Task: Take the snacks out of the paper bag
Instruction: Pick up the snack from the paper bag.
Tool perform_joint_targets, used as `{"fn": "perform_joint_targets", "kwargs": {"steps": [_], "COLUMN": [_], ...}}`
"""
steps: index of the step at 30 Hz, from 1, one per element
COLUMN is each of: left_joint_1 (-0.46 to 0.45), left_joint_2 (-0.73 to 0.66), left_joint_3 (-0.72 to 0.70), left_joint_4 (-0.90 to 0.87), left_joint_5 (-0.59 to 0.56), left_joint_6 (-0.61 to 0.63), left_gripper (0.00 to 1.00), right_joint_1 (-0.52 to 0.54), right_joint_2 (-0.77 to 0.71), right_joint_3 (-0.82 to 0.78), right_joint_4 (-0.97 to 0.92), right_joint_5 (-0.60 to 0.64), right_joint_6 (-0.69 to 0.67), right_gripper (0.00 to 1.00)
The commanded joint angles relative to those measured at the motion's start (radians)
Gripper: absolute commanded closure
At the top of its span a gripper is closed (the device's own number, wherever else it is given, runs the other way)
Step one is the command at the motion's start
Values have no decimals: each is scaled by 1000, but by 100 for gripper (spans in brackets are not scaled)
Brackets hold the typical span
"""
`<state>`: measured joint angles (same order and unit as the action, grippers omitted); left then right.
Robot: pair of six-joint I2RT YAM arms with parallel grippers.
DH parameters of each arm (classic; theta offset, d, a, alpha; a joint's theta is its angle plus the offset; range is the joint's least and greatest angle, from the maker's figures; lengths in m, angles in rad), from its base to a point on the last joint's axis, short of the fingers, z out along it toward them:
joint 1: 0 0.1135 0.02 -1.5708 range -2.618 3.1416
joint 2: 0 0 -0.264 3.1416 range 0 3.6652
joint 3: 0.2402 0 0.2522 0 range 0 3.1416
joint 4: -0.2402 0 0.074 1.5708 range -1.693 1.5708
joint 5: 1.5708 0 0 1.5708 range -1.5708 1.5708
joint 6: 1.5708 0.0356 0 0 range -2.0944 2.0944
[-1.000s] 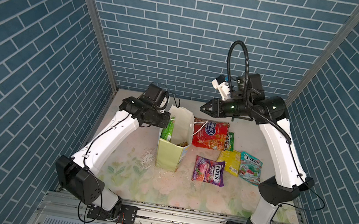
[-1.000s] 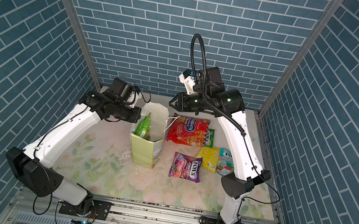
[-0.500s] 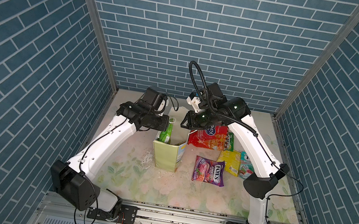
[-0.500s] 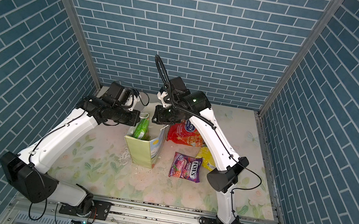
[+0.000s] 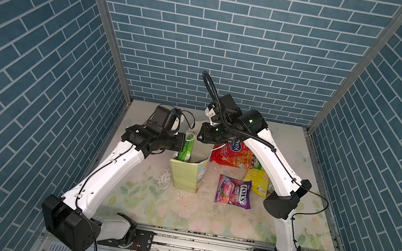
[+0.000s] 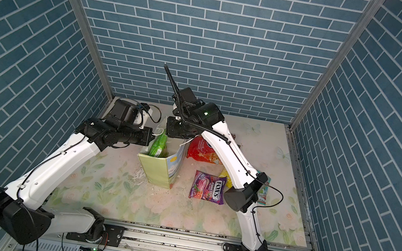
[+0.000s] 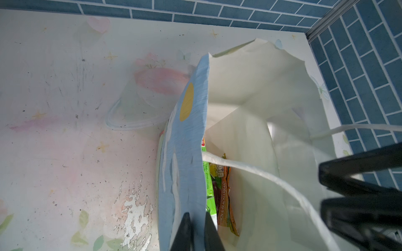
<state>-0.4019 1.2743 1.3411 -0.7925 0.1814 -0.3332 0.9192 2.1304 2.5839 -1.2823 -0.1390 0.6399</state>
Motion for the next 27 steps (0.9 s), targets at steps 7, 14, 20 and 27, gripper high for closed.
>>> {"fn": "perform_joint_targets", "kwargs": {"steps": [7, 14, 20, 27], "left_joint_1": [10, 43, 67, 82], "left_joint_2": [-41, -58, -52, -42], "left_joint_3": [-51, -56, -58, -55], "left_joint_4": [85, 103, 111, 125], "left_joint_5": [2, -11, 27, 62], "left_joint_6": [-42, -53, -53, -49], "left_gripper": [86, 84, 83, 83], "right_joint_1": [26, 27, 29, 34], "right_joint_2": [40, 56, 115, 142], "right_joint_3": [-27, -24, -21, -13], "right_joint_4": [53, 103, 120, 128], "right_joint_5": [157, 159, 159, 164], "right_joint_6": [88, 108, 127, 131], "right_gripper": [65, 65, 65, 62]}}
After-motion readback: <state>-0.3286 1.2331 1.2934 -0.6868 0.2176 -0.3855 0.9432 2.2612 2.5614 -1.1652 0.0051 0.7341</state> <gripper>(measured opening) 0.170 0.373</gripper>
